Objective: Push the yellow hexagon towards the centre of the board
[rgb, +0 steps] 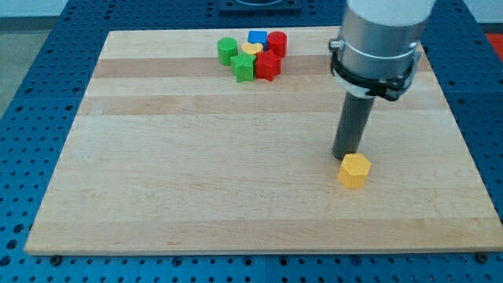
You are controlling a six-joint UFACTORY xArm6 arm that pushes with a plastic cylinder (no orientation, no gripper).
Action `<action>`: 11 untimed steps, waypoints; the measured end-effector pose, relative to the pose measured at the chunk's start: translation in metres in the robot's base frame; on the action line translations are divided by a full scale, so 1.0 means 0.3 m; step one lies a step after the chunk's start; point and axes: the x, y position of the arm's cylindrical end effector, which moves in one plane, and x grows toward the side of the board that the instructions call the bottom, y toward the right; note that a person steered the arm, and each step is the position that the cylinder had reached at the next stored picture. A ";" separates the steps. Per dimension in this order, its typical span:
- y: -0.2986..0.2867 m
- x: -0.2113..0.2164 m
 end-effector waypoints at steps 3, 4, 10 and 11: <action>0.195 0.078; 0.132 0.219; -0.097 0.104; -0.233 0.104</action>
